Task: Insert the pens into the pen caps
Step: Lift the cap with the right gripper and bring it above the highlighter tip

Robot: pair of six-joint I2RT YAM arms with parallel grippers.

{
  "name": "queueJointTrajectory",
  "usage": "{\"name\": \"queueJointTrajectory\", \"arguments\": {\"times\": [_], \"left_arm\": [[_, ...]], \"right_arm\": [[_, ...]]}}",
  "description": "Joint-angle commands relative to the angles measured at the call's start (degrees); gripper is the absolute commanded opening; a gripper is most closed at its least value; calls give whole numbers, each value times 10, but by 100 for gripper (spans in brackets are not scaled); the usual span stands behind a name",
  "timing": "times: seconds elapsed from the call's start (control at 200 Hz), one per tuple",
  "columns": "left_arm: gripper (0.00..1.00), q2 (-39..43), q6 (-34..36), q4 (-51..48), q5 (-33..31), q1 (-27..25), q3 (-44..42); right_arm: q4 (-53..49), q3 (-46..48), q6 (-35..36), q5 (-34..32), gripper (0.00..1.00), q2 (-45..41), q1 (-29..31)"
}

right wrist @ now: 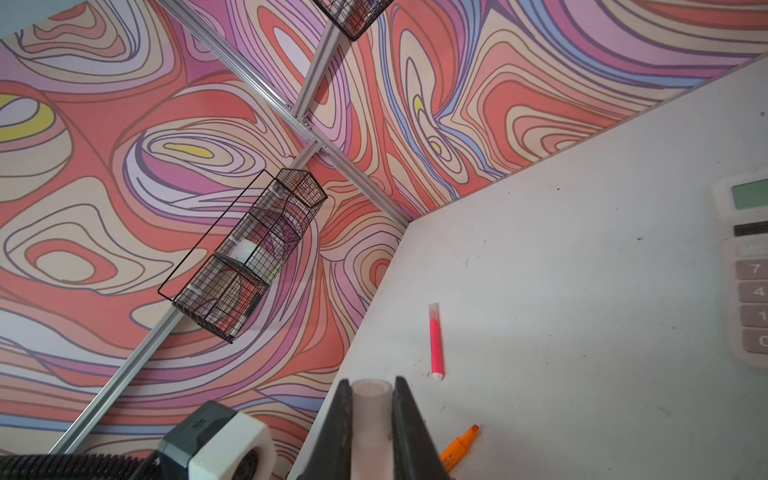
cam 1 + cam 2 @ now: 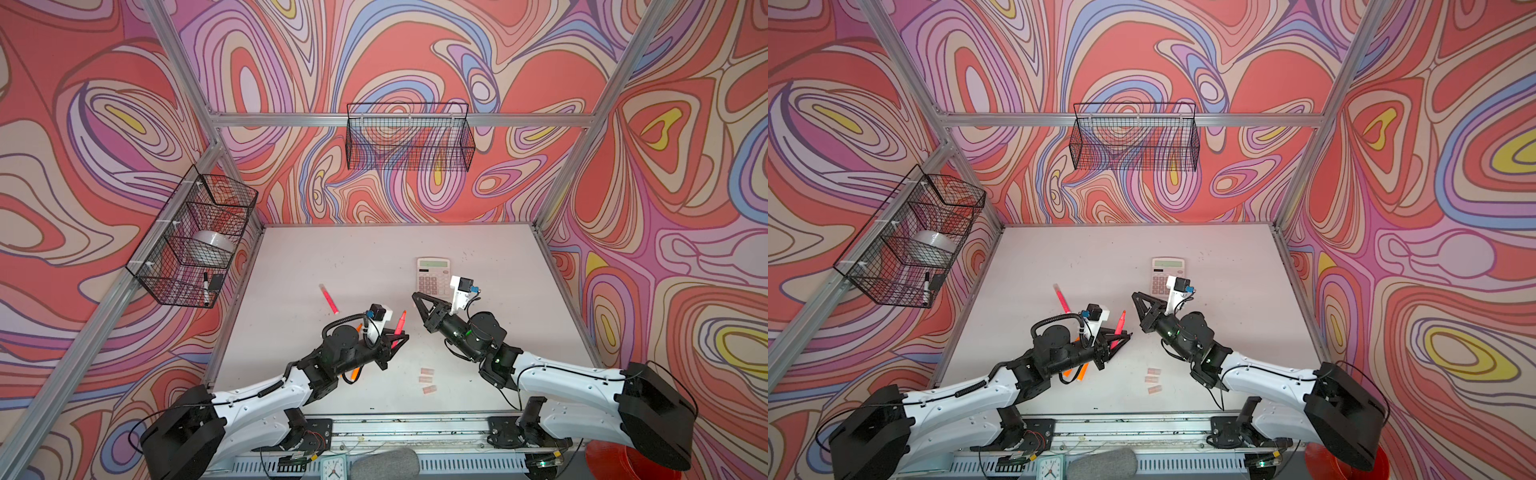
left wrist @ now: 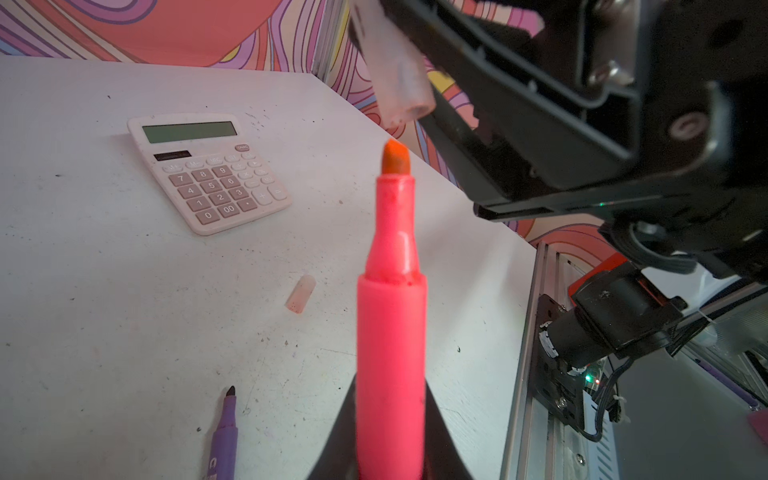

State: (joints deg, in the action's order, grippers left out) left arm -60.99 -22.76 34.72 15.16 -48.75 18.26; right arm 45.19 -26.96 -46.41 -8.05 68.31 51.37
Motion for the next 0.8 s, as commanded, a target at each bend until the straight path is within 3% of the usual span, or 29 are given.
{"name": "queueJointTrajectory", "arguments": {"times": [0.0, 0.791], "left_arm": [[0, -13, -9, 32, -8, 0, 16], [0, -35, -19, 66, -4, 0, 15]], "right_arm": [[37, 5, -6, 20, 0, 5, 5], [53, -7, -5, 19, 0, 50, 16]]}}
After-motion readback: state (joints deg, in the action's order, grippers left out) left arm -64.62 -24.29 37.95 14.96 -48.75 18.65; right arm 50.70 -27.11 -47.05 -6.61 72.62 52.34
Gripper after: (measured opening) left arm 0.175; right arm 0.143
